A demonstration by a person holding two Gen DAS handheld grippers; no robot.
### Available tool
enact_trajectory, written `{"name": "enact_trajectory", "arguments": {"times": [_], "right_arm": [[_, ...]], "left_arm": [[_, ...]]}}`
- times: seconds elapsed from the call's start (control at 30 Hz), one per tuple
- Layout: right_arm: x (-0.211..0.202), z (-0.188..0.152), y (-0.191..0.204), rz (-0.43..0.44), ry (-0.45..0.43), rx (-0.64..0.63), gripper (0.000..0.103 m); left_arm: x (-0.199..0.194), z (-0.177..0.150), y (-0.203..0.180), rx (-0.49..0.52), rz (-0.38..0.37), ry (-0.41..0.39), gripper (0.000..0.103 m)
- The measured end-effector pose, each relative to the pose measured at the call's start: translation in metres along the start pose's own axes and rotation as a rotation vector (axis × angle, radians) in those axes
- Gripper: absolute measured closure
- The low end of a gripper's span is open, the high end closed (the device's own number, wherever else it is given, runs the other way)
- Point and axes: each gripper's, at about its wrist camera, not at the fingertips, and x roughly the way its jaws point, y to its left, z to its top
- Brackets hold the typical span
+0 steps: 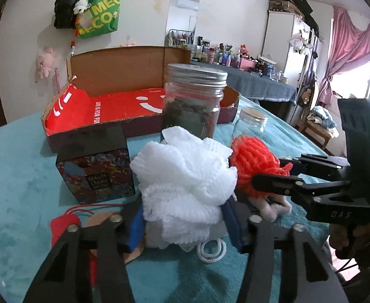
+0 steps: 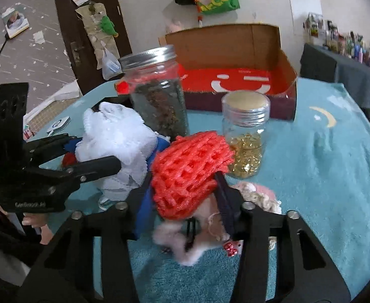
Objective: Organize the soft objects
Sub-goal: 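Grasp the white mesh pouf with the left tool while the right tool grasps the red-orange pouf, then carry the white pouf with the left tool while the right tool carries the red pouf into the box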
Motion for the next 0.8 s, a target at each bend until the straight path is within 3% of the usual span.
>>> {"name": "enact_trajectory", "arguments": {"times": [0.27,0.8], "right_arm": [[-0.012,-0.002,0.003,-0.003,-0.024,0.009,0.07],[-0.05,0.002,0.011,-0.02,-0.088,0.013,0.07]], "left_arm": [[-0.011,-0.002,0.0,0.007,-0.007,-0.021,0.064],[-0.054,0.011,0.018,-0.006,0.009,-0.065,0.068]]}}
